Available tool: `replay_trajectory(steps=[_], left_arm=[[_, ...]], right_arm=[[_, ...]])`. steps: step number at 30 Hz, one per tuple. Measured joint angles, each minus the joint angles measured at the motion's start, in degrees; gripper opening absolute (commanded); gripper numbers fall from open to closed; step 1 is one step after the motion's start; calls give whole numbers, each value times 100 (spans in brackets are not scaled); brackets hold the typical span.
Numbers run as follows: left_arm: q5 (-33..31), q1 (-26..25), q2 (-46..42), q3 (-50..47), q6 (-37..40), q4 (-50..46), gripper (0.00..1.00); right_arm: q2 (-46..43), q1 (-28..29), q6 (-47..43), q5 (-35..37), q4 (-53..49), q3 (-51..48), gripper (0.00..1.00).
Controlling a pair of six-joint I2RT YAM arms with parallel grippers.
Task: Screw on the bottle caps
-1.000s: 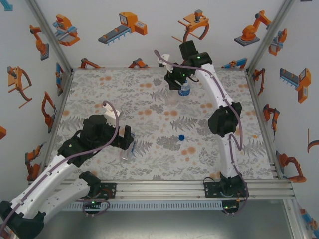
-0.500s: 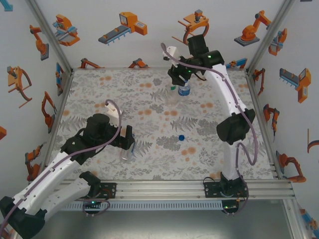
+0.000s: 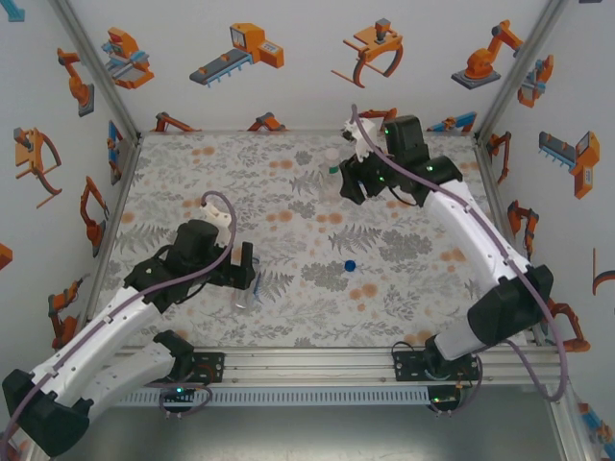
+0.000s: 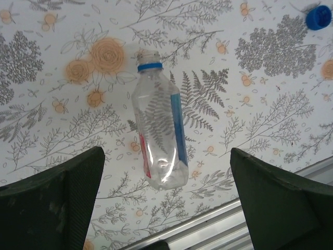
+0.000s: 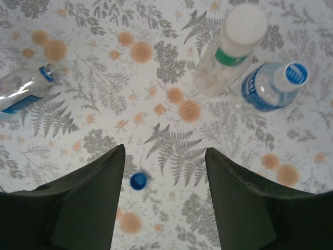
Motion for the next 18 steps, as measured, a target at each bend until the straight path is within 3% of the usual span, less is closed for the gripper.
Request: replay_trajectory(steps=[8,18], left_arm=[[-24,0,601,-50,-262,-68,91],[-42,-66,1797,-42,-518,-28,83]], right_arm=[[-1283,122,903,72,708,-1711,57],[-2015,140,1237,133,872,-2820,57]])
